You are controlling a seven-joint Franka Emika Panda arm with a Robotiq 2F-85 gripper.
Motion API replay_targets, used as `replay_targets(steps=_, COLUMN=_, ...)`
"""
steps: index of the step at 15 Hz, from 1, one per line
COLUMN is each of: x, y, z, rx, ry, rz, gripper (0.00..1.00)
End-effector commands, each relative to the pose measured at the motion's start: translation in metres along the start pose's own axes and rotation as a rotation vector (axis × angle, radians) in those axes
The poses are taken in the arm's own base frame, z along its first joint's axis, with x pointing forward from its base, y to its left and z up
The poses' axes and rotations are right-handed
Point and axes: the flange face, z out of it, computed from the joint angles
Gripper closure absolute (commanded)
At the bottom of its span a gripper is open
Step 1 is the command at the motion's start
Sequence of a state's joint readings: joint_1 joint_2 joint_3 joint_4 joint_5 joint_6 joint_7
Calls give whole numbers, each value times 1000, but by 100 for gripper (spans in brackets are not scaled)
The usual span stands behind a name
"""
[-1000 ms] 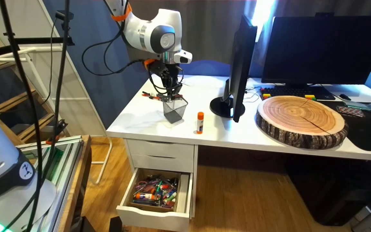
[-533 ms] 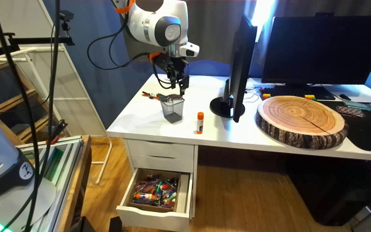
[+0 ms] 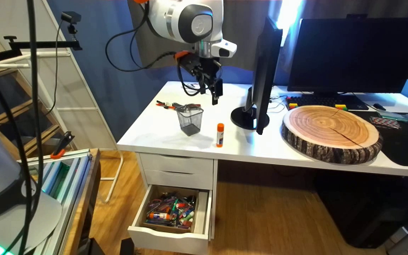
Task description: Put the bin on its bottom, then place the glue stick inside
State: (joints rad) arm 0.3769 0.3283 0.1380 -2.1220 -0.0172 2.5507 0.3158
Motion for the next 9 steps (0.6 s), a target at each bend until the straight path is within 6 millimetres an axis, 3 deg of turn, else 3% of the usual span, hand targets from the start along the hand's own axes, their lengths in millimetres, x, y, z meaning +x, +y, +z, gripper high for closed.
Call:
replay_targets(steps=1, x=-6, y=28, z=9, rx=-18, ry=-18, rz=53, gripper=0)
replay_targets(steps=4, x=-7, y=43, z=26, rx=-36, ry=-42, rz=30, gripper=0)
replay_targets(steps=9, x=-9, y=46, z=56, rx=-58, ry=-69, rz=-27, gripper=0)
